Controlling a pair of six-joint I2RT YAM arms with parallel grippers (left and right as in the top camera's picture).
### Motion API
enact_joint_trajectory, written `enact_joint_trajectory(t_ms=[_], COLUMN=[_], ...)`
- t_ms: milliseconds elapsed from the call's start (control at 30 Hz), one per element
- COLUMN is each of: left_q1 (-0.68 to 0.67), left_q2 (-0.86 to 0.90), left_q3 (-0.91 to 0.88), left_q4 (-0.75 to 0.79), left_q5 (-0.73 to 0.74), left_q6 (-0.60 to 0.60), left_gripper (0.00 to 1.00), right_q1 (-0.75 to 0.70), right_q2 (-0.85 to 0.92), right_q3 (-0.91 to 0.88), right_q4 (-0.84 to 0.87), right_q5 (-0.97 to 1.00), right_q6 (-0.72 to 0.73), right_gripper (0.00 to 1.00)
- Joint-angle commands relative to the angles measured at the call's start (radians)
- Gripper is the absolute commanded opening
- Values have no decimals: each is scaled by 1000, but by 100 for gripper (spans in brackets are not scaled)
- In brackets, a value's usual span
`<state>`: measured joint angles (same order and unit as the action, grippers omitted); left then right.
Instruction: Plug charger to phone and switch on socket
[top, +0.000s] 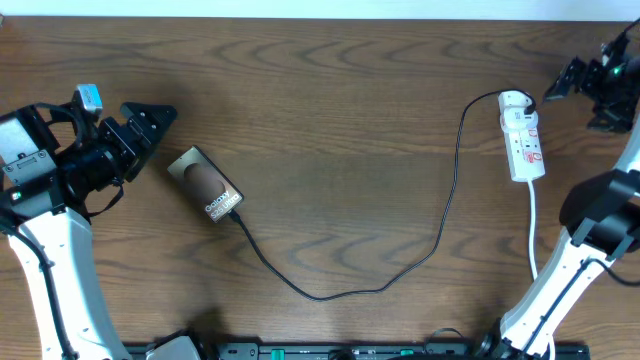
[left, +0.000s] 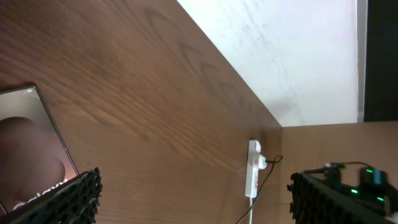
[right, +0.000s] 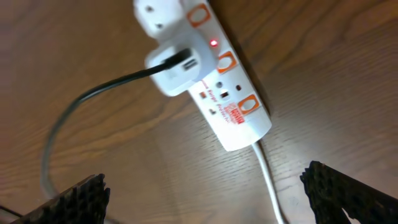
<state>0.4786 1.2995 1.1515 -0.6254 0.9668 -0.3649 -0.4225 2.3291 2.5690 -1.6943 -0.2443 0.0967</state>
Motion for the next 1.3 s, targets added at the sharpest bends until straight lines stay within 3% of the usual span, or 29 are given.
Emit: enact_joint_trajectory(t_ms=[0,367,1267], left_q1=[3,3,3], left_q2=[-4,-4,-4], left_q3=[-1,-1,-1], left_q4=[-2,-3,-2], left_q5=[9,9,9], left_q6=[16,16,16], left_gripper=[94,94,94], right_q1=[37,130,135], right_q2=[-142,-311,-314], right_q3=[17,15,15], right_q4=[-5,-4,-4], right_q5=[37,206,209], right_q6=[50,63,63], right_gripper=[99,99,99])
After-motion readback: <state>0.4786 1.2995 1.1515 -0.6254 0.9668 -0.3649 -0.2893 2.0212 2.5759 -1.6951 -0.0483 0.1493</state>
